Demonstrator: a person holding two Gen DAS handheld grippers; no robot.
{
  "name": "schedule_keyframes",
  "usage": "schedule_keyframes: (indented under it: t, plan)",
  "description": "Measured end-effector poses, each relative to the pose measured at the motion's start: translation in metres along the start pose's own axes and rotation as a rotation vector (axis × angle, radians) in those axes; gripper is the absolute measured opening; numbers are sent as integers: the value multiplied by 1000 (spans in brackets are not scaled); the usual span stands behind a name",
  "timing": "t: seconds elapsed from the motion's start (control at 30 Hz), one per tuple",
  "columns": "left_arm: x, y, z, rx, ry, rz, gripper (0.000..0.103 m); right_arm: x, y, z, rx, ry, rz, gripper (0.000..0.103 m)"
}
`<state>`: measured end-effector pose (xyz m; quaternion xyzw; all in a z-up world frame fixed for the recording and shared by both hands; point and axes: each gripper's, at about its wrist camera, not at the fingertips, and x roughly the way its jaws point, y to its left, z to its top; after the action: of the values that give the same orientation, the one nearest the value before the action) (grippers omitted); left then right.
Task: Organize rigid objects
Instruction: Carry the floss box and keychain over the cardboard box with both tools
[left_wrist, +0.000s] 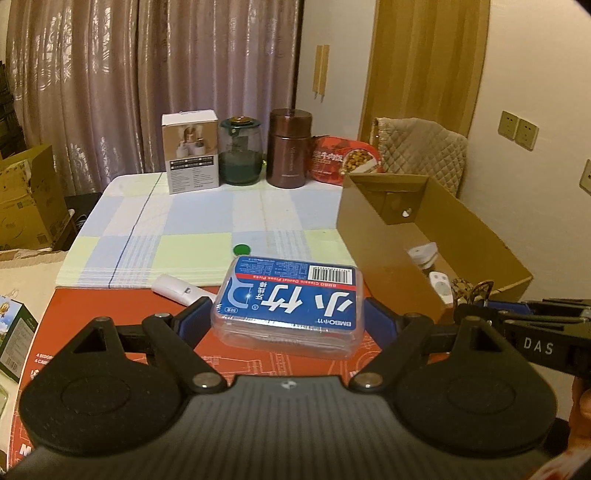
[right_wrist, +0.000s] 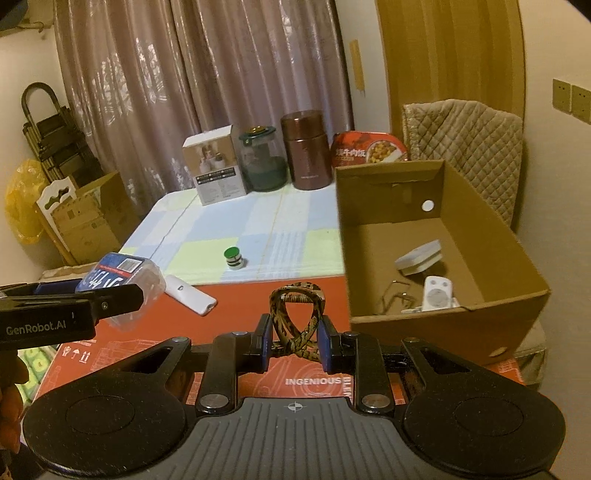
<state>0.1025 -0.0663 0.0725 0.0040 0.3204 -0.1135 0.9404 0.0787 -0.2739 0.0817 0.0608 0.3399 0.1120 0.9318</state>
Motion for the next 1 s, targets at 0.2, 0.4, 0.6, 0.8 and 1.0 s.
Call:
schedule_keyframes:
  t: [0.2,0.4,0.6,0.8,1.0]
  plan:
    - [-2,-14,1,15,2,-17,84,-12,-13,0,12,-7,-12,22]
    - [1,-31,2,41,6,-47,84,-29,-30,3,23,-27,-30,22]
    - [8,-54,10,66,7,-86,84,-50,-57,17,48,-73,-74,22]
    - [18,-80,23,93,-4,-132,84,-55,-87,33,47,-90,-142,22]
    - [38,-106,40,131,-6,-170,84,-48,-114,52,30,-83,-177,22]
